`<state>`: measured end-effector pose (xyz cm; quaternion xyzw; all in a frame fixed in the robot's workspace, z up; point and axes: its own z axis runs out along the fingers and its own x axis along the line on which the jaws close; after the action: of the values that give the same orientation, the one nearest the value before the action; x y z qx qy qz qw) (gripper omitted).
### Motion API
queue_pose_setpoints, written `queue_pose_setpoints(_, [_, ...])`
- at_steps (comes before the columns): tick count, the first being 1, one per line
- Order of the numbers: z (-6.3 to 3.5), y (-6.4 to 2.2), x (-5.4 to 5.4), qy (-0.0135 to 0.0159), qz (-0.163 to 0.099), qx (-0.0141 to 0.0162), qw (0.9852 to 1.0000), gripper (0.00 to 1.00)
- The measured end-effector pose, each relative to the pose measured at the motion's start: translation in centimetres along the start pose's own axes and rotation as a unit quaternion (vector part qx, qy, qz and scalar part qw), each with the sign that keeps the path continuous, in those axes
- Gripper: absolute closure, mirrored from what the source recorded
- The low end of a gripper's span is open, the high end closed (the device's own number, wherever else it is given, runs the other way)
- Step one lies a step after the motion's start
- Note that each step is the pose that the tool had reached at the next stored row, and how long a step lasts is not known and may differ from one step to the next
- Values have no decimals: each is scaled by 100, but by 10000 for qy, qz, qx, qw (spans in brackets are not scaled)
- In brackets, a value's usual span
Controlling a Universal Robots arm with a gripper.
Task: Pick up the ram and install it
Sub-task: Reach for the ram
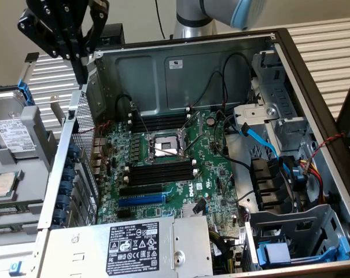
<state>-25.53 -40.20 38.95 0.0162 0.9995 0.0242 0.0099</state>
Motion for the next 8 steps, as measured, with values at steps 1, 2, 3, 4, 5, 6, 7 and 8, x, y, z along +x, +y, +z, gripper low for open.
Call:
queue_pose_setpoints(1, [0,-2,46,0,-1,0,10000,89])
queue_pose_setpoints(2, [1,-3,91,0,-2,0,10000,89])
queue_pose_setpoints(3, [1,-5,138,0,-2,0,10000,89])
queue_pose_setpoints(4, [2,-6,181,0,-3,0,10000,89])
queue_pose_setpoints(5, [2,-8,226,0,-4,0,10000,89])
queue_pose_setpoints(6, [3,-9,271,0,-5,0,10000,89])
queue_pose_setpoints(7, [4,-11,320,0,-5,0,10000,89])
queue_pose_setpoints(8, [5,-13,365,0,-6,0,10000,89])
